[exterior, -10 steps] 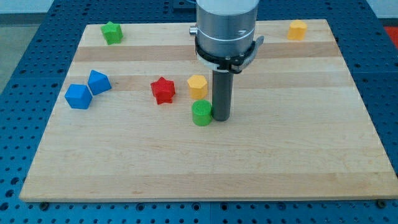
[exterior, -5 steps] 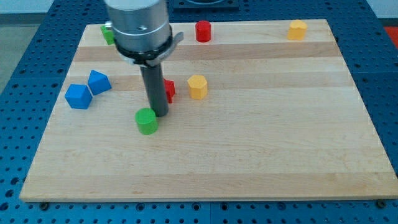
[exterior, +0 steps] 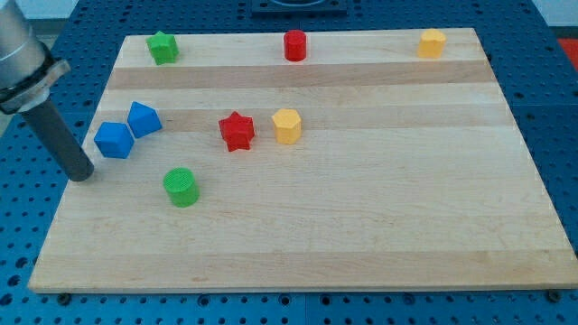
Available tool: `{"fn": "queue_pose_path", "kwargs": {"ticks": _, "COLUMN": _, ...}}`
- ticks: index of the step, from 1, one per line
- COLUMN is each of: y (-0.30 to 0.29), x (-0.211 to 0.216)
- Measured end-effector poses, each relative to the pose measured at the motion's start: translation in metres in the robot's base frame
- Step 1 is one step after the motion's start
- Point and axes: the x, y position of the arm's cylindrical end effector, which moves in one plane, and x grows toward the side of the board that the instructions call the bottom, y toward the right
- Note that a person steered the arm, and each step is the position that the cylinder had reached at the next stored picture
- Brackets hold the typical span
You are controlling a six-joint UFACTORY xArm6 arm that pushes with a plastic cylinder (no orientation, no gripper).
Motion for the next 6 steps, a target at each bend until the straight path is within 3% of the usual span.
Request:
{"fn": "queue_pose_path", "kwargs": {"ticks": 3, "y": 0.011, "x": -0.033}}
{"fn": "queue_pose_path", "kwargs": {"ticks": 6, "y": 0.071, "x": -0.068}}
